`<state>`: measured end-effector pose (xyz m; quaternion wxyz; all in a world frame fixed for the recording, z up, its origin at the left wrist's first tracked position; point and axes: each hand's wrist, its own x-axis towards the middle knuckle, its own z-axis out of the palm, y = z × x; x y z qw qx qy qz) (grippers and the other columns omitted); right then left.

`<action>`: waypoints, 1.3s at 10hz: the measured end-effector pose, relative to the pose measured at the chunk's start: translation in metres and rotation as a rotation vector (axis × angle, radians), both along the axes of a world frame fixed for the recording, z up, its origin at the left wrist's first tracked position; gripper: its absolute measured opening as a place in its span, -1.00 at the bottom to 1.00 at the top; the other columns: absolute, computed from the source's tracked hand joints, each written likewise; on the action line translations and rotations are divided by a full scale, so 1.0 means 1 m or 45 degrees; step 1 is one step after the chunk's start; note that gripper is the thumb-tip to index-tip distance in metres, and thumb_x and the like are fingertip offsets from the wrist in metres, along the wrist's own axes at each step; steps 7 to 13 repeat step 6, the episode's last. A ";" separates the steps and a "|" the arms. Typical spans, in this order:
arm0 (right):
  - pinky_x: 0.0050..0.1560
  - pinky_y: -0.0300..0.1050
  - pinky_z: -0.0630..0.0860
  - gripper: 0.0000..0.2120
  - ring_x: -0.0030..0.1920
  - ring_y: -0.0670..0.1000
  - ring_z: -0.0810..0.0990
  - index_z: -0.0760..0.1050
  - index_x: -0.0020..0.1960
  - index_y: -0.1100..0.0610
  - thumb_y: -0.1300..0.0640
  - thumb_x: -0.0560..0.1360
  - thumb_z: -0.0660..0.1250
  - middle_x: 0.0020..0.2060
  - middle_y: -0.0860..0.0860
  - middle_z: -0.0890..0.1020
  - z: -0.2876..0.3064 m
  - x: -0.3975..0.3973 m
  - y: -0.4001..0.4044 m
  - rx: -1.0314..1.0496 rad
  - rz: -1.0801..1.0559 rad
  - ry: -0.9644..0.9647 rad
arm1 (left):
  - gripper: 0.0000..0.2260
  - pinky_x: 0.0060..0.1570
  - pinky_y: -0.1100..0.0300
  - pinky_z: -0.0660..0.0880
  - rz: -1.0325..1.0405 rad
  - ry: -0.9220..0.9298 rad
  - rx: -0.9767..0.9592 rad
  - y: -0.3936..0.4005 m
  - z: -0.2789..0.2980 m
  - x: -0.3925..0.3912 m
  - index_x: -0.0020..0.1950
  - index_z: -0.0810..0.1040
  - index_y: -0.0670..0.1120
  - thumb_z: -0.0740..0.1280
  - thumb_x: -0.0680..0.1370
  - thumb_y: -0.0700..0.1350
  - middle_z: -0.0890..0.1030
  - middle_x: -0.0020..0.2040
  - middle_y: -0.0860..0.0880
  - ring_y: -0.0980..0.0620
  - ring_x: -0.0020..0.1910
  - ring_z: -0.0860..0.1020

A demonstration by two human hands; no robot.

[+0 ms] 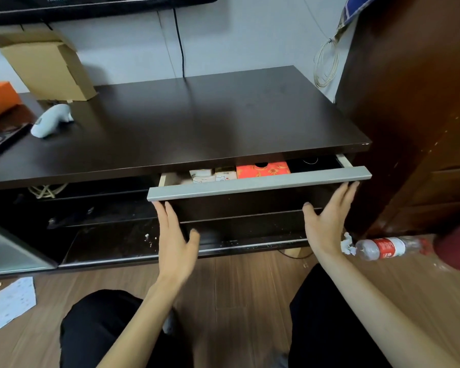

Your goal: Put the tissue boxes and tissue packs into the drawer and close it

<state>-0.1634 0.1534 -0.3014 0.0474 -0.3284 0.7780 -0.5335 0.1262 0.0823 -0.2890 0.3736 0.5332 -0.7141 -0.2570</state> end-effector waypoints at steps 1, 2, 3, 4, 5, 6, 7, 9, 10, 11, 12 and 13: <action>0.61 -0.01 0.08 -0.07 0.68 0.13 -0.08 -0.15 0.69 0.19 0.23 0.57 0.41 0.70 0.08 -0.19 0.003 -0.014 -0.014 0.082 0.040 0.056 | -0.23 0.30 0.15 0.34 -0.024 -0.046 0.052 -0.025 0.005 0.002 0.64 -0.12 -0.01 0.30 0.58 -0.20 -0.28 0.61 0.17 0.04 0.53 0.23; 0.64 0.15 0.10 -0.11 0.68 0.14 -0.06 -0.11 0.69 0.17 0.21 0.59 0.40 0.70 0.07 -0.17 0.008 -0.030 -0.027 0.194 0.100 0.086 | -0.29 0.29 0.24 0.25 -0.048 -0.149 0.089 -0.053 0.008 0.007 0.64 -0.02 -0.07 0.29 0.59 -0.19 -0.20 0.63 0.13 0.07 0.49 0.27; 0.61 0.25 0.16 -0.15 0.68 0.17 -0.02 -0.06 0.69 0.17 0.20 0.60 0.40 0.70 0.08 -0.15 0.018 -0.047 -0.041 0.337 0.174 0.127 | -0.31 0.32 0.21 0.21 -0.114 -0.203 0.148 -0.080 0.012 0.009 0.64 0.02 -0.05 0.31 0.59 -0.18 -0.15 0.63 0.16 0.21 0.45 0.12; 0.61 0.20 0.19 -0.18 0.68 0.18 0.00 0.00 0.68 0.20 0.21 0.60 0.41 0.70 0.14 -0.07 0.028 -0.060 -0.049 0.426 0.254 0.218 | -0.34 0.42 0.16 0.12 -0.154 -0.285 0.264 -0.104 0.017 0.014 0.63 0.08 -0.08 0.32 0.59 -0.17 0.00 0.65 0.06 0.03 0.57 0.12; 0.59 0.07 0.21 -0.23 0.67 0.16 0.05 0.07 0.68 0.18 0.22 0.60 0.40 0.69 0.14 0.01 0.035 -0.062 -0.048 0.450 0.287 0.235 | -0.42 0.45 0.11 0.19 -0.183 -0.336 0.312 -0.114 0.022 0.021 0.58 0.24 -0.13 0.33 0.58 -0.18 0.29 0.57 -0.10 -0.09 0.54 0.26; 0.52 0.02 0.28 -0.38 0.61 0.10 0.26 0.27 0.61 0.13 0.24 0.60 0.38 0.60 0.08 0.31 0.029 -0.067 -0.035 0.398 0.298 0.180 | -0.62 0.32 0.05 0.41 -0.185 -0.383 0.300 -0.110 0.025 0.031 0.40 0.50 -0.08 0.31 0.58 -0.16 0.61 0.30 -0.07 -0.08 0.33 0.53; 0.52 0.02 0.28 -0.38 0.61 0.10 0.26 0.27 0.61 0.13 0.24 0.60 0.38 0.60 0.08 0.31 0.029 -0.067 -0.035 0.398 0.298 0.180 | -0.62 0.32 0.05 0.41 -0.185 -0.383 0.300 -0.110 0.025 0.031 0.40 0.50 -0.08 0.31 0.58 -0.16 0.61 0.30 -0.07 -0.08 0.33 0.53; 0.52 0.02 0.28 -0.38 0.61 0.10 0.26 0.27 0.61 0.13 0.24 0.60 0.38 0.60 0.08 0.31 0.029 -0.067 -0.035 0.398 0.298 0.180 | -0.62 0.32 0.05 0.41 -0.185 -0.383 0.300 -0.110 0.025 0.031 0.40 0.50 -0.08 0.31 0.58 -0.16 0.61 0.30 -0.07 -0.08 0.33 0.53; 0.52 0.02 0.28 -0.38 0.61 0.10 0.26 0.27 0.61 0.13 0.24 0.60 0.38 0.60 0.08 0.31 0.029 -0.067 -0.035 0.398 0.298 0.180 | -0.62 0.32 0.05 0.41 -0.185 -0.383 0.300 -0.110 0.025 0.031 0.40 0.50 -0.08 0.31 0.58 -0.16 0.61 0.30 -0.07 -0.08 0.33 0.53; 0.52 0.02 0.28 -0.38 0.61 0.10 0.26 0.27 0.61 0.13 0.24 0.60 0.38 0.60 0.08 0.31 0.029 -0.067 -0.035 0.398 0.298 0.180 | -0.62 0.32 0.05 0.41 -0.185 -0.383 0.300 -0.110 0.025 0.031 0.40 0.50 -0.08 0.31 0.58 -0.16 0.61 0.30 -0.07 -0.08 0.33 0.53; 0.52 0.02 0.28 -0.38 0.61 0.10 0.26 0.27 0.61 0.13 0.24 0.60 0.38 0.60 0.08 0.31 0.029 -0.067 -0.035 0.398 0.298 0.180 | -0.62 0.32 0.05 0.41 -0.185 -0.383 0.300 -0.110 0.025 0.031 0.40 0.50 -0.08 0.31 0.58 -0.16 0.61 0.30 -0.07 -0.08 0.33 0.53; 0.52 0.02 0.28 -0.38 0.61 0.10 0.26 0.27 0.61 0.13 0.24 0.60 0.38 0.60 0.08 0.31 0.029 -0.067 -0.035 0.398 0.298 0.180 | -0.62 0.32 0.05 0.41 -0.185 -0.383 0.300 -0.110 0.025 0.031 0.40 0.50 -0.08 0.31 0.58 -0.16 0.61 0.30 -0.07 -0.08 0.33 0.53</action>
